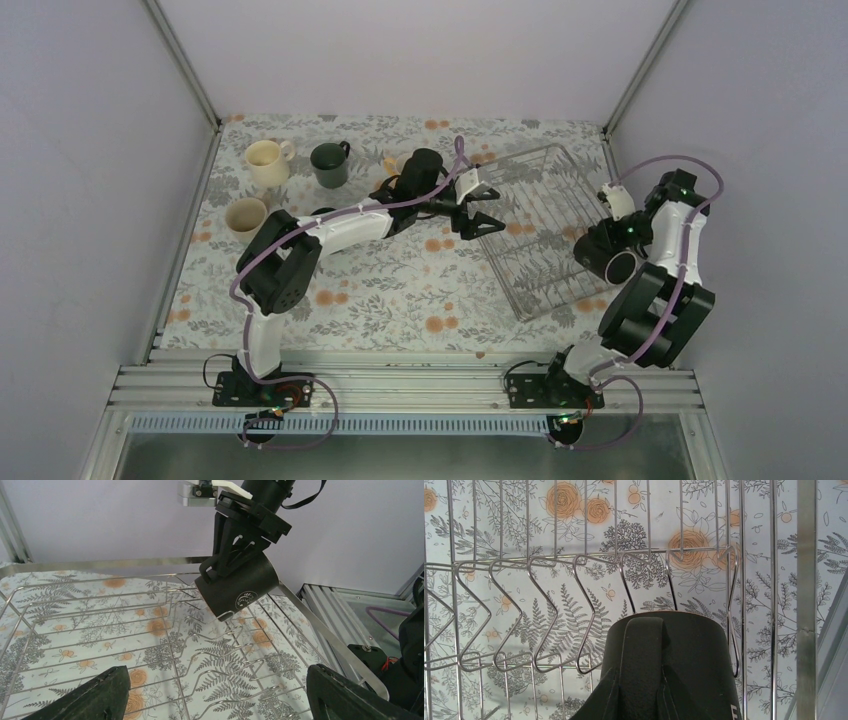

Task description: Unload the cups from the dish rack

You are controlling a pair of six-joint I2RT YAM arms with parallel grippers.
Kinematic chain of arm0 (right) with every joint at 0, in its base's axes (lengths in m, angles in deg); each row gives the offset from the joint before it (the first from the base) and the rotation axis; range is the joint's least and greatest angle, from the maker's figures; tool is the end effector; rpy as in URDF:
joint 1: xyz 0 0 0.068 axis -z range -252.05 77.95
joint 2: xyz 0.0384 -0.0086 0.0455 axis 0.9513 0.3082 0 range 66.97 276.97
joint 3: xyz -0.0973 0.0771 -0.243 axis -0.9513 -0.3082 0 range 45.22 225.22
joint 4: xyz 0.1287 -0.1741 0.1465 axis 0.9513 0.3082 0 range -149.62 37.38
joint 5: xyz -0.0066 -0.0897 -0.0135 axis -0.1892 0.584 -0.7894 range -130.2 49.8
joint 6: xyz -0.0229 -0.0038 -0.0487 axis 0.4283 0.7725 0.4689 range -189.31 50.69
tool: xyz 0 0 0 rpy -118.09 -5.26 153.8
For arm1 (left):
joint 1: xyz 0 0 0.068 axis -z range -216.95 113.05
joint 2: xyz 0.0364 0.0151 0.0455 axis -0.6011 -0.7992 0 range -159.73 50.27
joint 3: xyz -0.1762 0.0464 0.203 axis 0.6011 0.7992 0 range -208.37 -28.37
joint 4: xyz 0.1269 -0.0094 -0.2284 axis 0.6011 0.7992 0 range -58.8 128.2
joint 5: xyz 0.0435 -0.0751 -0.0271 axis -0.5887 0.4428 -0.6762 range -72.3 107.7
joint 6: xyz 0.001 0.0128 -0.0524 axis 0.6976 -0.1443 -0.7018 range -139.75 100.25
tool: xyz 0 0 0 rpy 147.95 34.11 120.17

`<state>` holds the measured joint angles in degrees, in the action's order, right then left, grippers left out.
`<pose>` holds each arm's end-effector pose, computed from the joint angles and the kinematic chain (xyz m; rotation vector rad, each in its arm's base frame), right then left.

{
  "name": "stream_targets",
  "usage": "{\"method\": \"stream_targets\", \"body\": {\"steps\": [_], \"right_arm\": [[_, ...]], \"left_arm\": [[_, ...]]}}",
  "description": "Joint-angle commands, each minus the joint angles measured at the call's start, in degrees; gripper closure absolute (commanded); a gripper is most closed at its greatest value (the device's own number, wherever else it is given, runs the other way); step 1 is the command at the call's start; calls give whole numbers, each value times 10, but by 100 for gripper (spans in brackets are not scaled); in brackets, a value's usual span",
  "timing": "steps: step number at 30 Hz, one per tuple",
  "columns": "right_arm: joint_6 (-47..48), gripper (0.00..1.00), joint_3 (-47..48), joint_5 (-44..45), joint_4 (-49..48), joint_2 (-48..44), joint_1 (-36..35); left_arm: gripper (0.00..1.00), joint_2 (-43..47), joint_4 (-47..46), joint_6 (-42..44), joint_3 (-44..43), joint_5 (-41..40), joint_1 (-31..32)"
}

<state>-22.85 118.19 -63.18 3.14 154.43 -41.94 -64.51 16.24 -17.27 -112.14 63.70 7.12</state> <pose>0.2526 -0.1305 0.2699 -0.4462 2.6744 0.2449 0.3173 -0.3428 0.2510 1.2772 1.4696 -1.2316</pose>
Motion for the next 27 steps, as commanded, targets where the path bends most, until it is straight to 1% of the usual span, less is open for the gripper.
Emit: {"method": "stream_targets", "body": {"steps": [1,6,13,18,22,24,27], "right_arm": [[26,96,14,-10,-43,16,6],[36,96,66,-5,-23,43,4],[38,96,165,23,12,43,-8],[41,96,178,65,30,47,-34],[39,96,193,75,37,16,-40],[39,96,218,53,56,-7,-40],[47,96,263,-34,107,-38,-40]], "left_arm": [[13,4,-20,9,-18,20,6],[13,-3,-12,20,-22,17,8],[13,-8,13,51,-40,3,27],[13,-15,15,45,-47,6,32],[13,-7,13,48,-39,3,32],[12,-2,3,47,-32,-1,32],[11,6,-29,21,-21,5,33]]}}
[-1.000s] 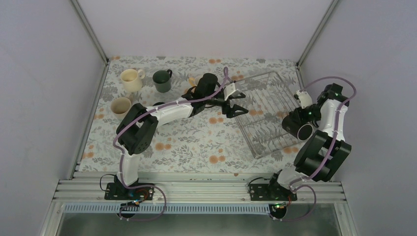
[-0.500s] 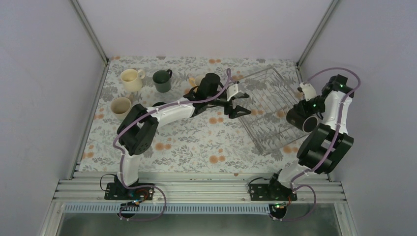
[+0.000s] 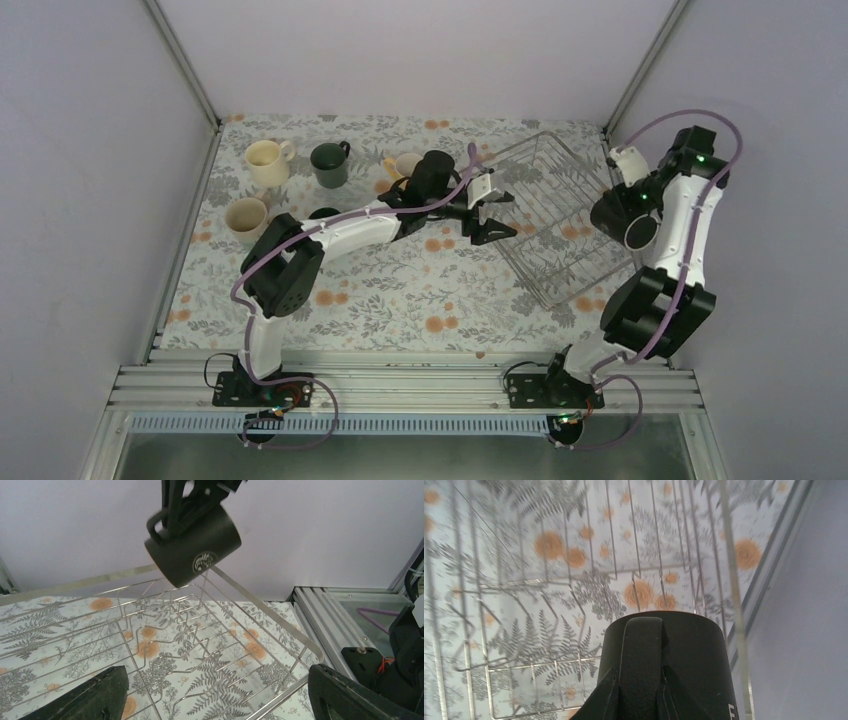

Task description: Unload the cups from the dish rack

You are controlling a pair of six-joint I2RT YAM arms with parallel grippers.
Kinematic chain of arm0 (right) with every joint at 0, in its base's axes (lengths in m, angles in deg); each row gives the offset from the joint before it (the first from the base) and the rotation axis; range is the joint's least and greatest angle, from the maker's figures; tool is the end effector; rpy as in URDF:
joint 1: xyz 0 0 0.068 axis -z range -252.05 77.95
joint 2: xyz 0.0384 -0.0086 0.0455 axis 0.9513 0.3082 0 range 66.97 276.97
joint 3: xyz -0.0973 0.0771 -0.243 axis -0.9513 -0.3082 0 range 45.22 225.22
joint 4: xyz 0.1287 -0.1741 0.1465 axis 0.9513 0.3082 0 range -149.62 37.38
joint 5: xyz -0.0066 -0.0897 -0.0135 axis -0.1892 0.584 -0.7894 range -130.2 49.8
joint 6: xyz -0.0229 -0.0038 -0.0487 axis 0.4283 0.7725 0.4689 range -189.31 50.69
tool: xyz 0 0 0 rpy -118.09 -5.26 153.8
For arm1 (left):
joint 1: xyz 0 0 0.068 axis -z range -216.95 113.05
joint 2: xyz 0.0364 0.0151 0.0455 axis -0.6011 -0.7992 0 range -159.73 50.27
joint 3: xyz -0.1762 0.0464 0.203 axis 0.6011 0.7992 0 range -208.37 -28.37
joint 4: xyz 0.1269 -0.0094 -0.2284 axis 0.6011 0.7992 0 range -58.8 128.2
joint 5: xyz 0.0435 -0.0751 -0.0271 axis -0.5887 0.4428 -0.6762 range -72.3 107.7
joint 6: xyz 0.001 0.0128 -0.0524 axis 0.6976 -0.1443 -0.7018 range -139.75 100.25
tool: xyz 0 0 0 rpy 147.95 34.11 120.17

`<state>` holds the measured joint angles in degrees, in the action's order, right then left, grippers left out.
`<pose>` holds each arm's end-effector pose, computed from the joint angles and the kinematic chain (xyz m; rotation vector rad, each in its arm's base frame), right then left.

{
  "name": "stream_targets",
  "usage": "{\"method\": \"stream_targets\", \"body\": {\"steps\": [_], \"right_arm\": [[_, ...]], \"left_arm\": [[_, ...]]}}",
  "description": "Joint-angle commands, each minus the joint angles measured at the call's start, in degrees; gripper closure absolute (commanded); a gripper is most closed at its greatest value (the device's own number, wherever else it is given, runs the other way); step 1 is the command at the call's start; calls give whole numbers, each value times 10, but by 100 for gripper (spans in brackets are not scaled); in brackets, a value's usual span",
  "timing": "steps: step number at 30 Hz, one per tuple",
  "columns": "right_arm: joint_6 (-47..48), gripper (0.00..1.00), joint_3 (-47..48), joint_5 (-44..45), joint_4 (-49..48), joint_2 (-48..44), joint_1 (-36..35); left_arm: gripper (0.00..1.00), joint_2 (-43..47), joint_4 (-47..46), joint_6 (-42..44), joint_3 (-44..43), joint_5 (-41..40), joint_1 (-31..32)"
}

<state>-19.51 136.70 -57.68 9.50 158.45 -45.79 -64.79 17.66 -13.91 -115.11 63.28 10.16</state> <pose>0.2829 -0.1277 0.3366 -0.6185 2.5983 0.0202 0.3024 -0.3628 0.2639 1.3474 1.3757 -1.2176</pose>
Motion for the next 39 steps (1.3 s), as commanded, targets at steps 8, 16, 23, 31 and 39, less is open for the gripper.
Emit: {"method": "stream_targets", "body": {"steps": [8,16,23,31,39], "right_arm": [[9,97,61,-278,45,-134,-15],[30,97,3,-434,36,-129,-27],[47,97,-36,-506,45,-129,-51],[45,97,-52,-532,45,-138,-67],[22,97,-48,-477,36,-151,-68]], "left_arm": [[10,2,-101,-113,0,84,2],[11,-15,-153,-188,-32,131,3],[11,-41,-151,-189,-61,128,9],[13,-69,-123,-161,-79,121,9],[12,-15,-97,-81,-32,77,2]]}}
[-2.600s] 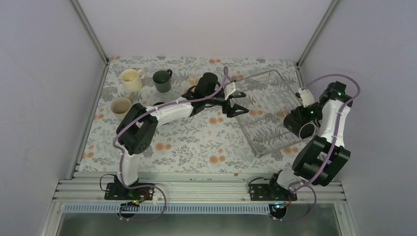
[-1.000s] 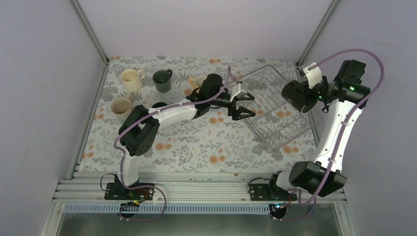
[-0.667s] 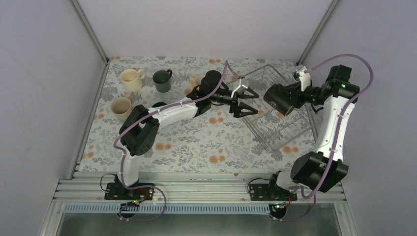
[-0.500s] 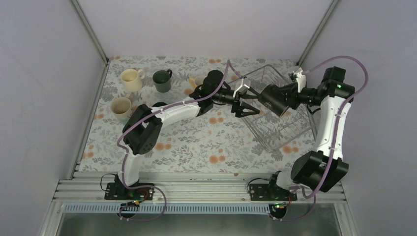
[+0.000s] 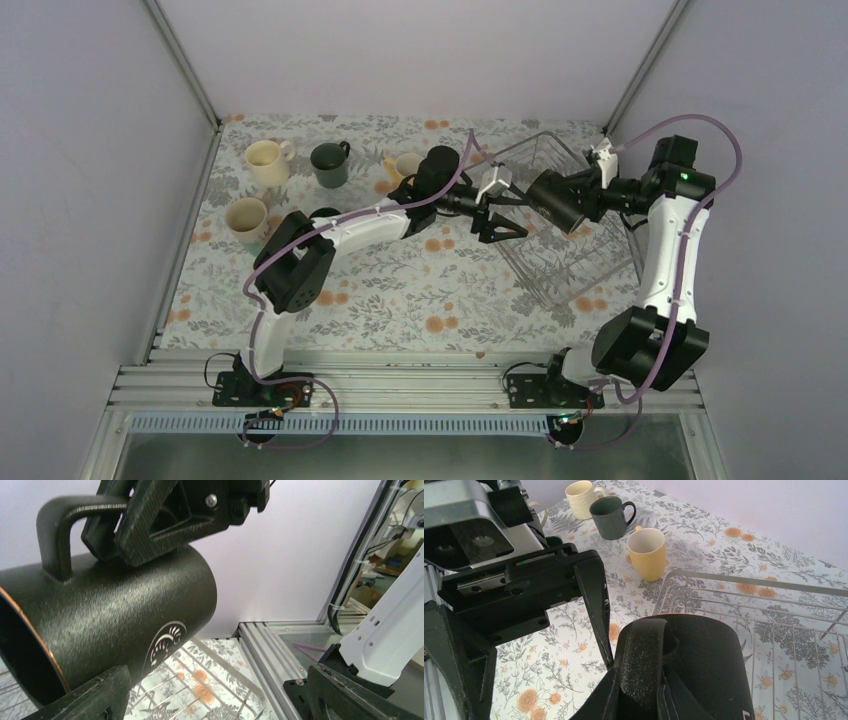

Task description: Unload the cups from the dish rack

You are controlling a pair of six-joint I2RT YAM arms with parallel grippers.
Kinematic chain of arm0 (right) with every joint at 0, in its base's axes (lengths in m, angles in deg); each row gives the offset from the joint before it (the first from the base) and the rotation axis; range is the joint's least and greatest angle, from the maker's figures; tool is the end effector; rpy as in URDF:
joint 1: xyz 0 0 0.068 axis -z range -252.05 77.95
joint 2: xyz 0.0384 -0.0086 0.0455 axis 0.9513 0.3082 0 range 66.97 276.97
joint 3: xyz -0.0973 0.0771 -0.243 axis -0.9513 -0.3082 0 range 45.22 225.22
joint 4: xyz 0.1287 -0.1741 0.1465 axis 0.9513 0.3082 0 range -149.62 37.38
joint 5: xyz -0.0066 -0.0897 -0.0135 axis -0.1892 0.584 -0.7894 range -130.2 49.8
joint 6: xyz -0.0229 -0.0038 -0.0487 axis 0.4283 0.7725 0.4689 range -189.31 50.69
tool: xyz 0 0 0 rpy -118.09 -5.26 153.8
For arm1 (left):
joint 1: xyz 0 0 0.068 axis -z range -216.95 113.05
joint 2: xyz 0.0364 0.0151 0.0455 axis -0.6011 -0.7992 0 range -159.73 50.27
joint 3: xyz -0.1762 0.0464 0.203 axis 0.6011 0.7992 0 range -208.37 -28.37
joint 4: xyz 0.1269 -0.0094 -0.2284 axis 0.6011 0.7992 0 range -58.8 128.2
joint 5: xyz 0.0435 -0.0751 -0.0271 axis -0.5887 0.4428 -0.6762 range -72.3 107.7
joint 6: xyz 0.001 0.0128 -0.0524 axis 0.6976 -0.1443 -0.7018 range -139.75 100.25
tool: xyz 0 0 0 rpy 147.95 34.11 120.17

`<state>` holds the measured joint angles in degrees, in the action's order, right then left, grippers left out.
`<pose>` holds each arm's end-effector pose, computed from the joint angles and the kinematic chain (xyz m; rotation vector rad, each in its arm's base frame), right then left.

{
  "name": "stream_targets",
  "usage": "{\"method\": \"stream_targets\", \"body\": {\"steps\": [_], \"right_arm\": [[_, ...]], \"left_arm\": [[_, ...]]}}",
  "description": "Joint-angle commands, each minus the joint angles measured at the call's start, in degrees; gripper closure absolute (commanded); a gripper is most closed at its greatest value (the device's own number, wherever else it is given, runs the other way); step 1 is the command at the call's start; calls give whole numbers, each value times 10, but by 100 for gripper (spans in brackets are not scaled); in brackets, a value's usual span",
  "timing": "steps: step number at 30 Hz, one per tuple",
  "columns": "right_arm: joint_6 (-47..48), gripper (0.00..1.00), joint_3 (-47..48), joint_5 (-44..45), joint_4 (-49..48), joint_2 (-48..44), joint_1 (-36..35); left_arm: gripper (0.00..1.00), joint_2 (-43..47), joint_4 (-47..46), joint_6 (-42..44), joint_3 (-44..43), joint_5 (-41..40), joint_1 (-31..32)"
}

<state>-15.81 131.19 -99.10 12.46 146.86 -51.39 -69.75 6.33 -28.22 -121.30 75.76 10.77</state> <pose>0.2432 -0.0592 0.3746 -0.8436 1.9626 0.6836 0.3075 -0.3831 0.2803 1.3559 1.2331 -1.5239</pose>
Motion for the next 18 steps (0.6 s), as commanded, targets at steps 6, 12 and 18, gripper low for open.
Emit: {"method": "stream_targets", "body": {"steps": [6,12,18], "right_arm": [[-16,97,-7,-59,9,-54,-12],[-9,97,-16,-71,15,-57,-13],[-7,97,-15,-73,13,-55,-17]], "left_arm": [[11,71,21,115,71,-101,-13],[11,62,5,102,66,-95,-17],[13,37,-10,54,33,-40,-21]]}}
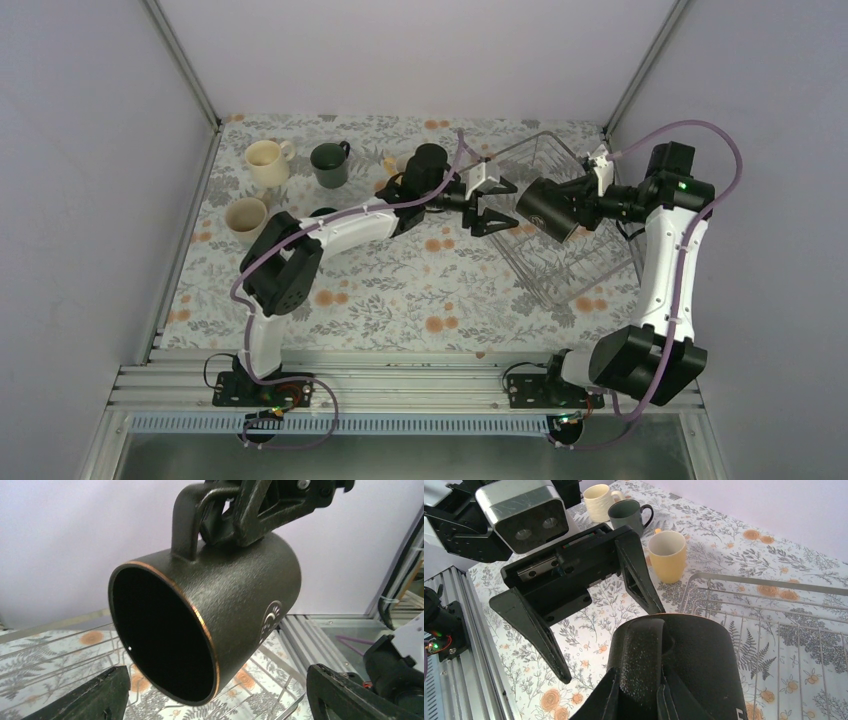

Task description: Unload the cups from the dish rack

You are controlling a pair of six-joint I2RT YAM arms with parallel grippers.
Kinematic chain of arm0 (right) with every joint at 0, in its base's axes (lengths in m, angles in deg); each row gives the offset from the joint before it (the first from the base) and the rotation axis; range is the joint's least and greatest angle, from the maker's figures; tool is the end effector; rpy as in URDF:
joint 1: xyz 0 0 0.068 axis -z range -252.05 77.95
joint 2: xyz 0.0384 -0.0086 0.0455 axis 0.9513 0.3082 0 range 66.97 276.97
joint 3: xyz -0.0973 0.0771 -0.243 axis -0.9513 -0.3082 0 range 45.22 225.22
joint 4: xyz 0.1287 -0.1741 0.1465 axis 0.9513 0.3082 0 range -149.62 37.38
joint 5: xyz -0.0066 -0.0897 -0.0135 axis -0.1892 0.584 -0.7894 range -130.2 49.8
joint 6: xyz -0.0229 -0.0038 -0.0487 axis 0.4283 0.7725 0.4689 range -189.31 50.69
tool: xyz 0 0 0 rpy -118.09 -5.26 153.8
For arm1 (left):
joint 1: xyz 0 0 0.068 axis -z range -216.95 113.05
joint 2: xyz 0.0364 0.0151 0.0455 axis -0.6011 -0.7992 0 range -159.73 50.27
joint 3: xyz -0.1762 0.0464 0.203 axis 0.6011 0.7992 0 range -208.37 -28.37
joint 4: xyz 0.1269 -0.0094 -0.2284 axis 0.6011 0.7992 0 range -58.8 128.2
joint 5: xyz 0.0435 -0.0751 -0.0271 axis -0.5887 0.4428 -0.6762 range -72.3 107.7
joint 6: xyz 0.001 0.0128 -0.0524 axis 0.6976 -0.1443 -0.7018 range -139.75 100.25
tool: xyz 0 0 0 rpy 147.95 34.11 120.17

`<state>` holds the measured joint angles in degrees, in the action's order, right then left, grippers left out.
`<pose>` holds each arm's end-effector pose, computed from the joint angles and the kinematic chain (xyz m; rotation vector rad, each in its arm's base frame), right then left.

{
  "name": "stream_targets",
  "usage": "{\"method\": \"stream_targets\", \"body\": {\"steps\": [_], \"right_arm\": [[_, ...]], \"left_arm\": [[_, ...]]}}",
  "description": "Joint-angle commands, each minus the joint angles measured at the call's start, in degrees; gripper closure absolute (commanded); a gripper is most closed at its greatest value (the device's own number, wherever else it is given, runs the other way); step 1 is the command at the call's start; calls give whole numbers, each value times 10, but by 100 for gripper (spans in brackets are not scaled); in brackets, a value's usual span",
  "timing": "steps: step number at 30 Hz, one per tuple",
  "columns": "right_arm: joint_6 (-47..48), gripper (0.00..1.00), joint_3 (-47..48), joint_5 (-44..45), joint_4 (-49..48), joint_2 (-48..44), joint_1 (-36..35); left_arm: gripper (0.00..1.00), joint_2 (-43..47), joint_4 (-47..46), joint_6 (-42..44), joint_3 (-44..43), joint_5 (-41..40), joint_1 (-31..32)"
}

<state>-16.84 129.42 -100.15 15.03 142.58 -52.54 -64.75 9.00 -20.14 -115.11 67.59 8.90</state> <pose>0.2222 -0.0461 0.3812 -0.8466 1.9519 0.7225 0.3094 -0.3578 0.2792 1.2963 1.2774 -1.3109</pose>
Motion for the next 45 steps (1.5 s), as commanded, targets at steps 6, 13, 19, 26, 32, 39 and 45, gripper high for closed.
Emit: {"method": "stream_targets", "body": {"steps": [6,13,19,26,32,39,45], "right_arm": [[5,97,14,-65,-19,7,-9],[12,97,42,-94,-11,37,-16],[11,97,48,-95,-10,51,-33],[5,92,57,-83,-11,55,-43],[-12,68,38,-75,-28,50,-43],[-18,48,17,-77,-35,48,-44],[-47,10,25,-27,-60,33,-44]], "left_arm": [[23,-11,-99,-88,-16,101,-3],[52,-30,-98,-112,-35,131,-2],[85,-52,-72,-117,-66,132,1],[98,-48,-46,-99,-72,131,2],[98,-11,13,-38,-58,93,-2],[98,39,17,-17,-18,67,-22],[98,62,100,51,-18,41,-38]]}}
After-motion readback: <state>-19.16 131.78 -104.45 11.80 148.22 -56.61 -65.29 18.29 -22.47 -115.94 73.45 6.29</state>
